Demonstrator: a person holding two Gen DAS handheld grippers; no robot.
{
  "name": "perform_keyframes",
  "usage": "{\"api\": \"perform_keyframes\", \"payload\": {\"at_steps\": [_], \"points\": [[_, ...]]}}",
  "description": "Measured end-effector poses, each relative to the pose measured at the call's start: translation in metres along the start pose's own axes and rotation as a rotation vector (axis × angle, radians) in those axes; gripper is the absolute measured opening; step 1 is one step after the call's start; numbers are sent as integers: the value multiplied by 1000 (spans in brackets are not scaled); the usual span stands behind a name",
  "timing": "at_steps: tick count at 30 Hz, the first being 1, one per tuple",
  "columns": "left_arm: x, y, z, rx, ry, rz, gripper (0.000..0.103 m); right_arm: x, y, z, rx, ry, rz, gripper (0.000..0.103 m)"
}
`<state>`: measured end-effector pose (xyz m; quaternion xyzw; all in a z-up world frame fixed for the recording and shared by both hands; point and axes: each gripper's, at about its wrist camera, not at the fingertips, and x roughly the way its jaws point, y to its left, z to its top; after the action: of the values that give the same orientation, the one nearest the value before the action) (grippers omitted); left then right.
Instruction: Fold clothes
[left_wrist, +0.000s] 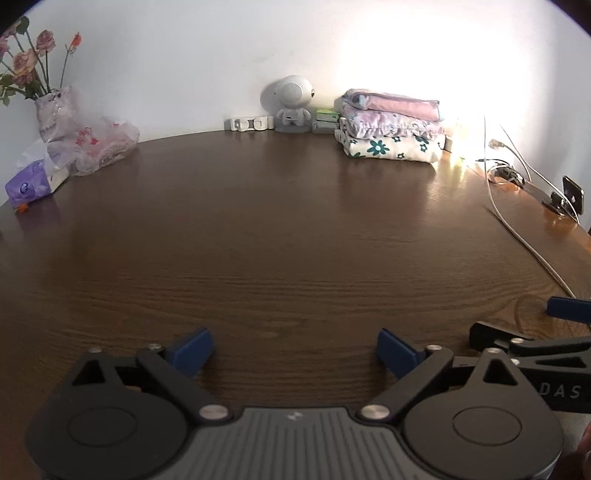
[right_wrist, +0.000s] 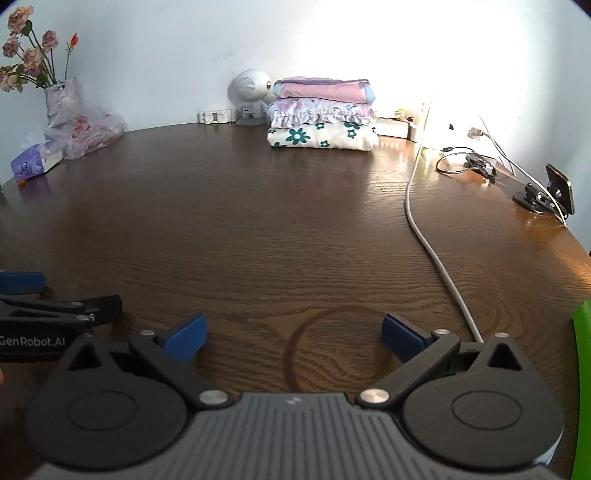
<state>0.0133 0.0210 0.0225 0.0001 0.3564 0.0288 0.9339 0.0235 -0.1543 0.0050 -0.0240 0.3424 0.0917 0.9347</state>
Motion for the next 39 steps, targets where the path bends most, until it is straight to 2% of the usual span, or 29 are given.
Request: {"api": "perform_keyframes", "payload": {"at_steps": [4, 26, 39], "points": [[4, 0, -2, 7, -26, -10, 103, 1, 0, 0, -5, 1, -6, 103], [-1, -4, -6, 27, -30, -42, 103, -1, -9, -2, 7, -1, -13, 102], [-2, -6, -7, 20, -29, -32, 103, -2, -8, -4, 14, -3, -19, 103]]}}
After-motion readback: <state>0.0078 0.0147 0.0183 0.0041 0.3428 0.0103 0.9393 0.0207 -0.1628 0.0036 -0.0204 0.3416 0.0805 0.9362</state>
